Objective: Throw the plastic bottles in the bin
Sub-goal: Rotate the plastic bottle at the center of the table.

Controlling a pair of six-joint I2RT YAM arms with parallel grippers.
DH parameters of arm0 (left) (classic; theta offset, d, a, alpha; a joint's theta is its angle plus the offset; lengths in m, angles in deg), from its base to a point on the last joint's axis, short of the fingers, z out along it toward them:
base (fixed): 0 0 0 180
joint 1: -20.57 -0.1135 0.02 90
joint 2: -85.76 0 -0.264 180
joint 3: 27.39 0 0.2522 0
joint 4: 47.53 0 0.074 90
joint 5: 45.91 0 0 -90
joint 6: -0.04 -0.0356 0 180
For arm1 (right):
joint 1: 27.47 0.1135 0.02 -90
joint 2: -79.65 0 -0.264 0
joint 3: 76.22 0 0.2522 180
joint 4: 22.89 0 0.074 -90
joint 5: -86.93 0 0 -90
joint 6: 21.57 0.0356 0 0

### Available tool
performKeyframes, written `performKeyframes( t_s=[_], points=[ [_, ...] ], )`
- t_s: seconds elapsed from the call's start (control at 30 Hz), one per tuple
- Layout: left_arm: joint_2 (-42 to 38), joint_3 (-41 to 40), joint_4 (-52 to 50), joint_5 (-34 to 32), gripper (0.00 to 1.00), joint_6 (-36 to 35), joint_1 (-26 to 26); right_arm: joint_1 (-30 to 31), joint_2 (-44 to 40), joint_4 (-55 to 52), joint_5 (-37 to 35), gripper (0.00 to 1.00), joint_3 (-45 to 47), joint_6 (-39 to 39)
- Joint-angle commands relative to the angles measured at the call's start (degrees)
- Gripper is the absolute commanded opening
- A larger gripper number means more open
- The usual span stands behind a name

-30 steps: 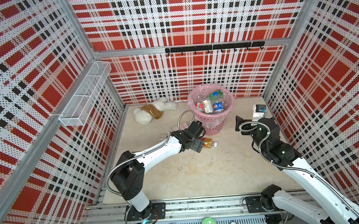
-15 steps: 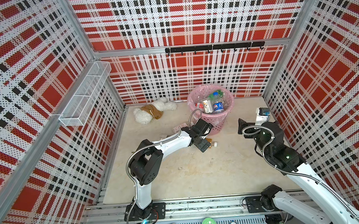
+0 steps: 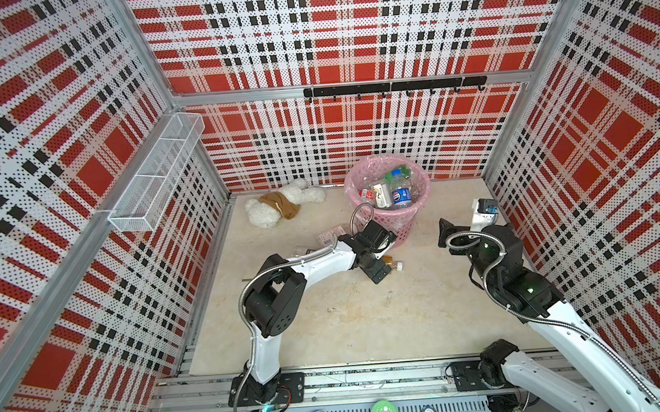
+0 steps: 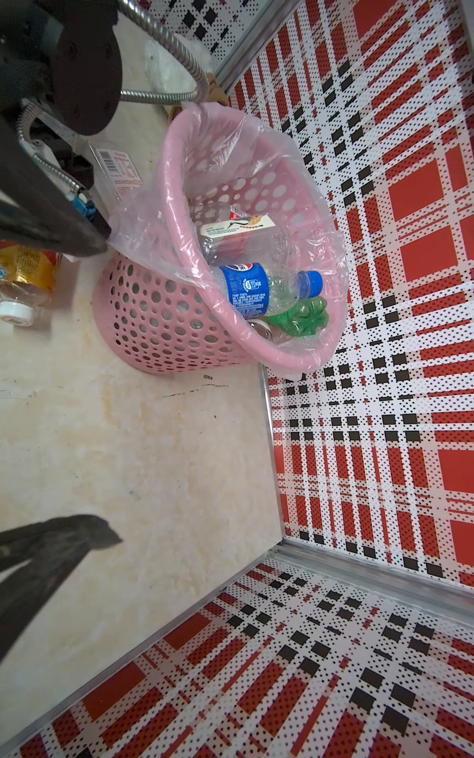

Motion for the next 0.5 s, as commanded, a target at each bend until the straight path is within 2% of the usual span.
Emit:
performKeyframes(
  t_s=[0.0,0.2,0.47],
  points=[
    [-2.0,-1.3,-0.4,1.4,0.99,1.8,2.5,-0.3,-0.4,1.6,-0.5,1.00,0.5,0.5],
    [-2.0,0.2,-1.2,-1.9,0.99,2.4,6.3,-0.3,-0.4,1.8,-0.5,1.00,0.6,0.6],
    [2.8,4.9,-1.0,-2.6,0.99,2.3,6.4,-0.3,-0.5,2.0,-0.3,1.00,0.7,0.7]
  ],
)
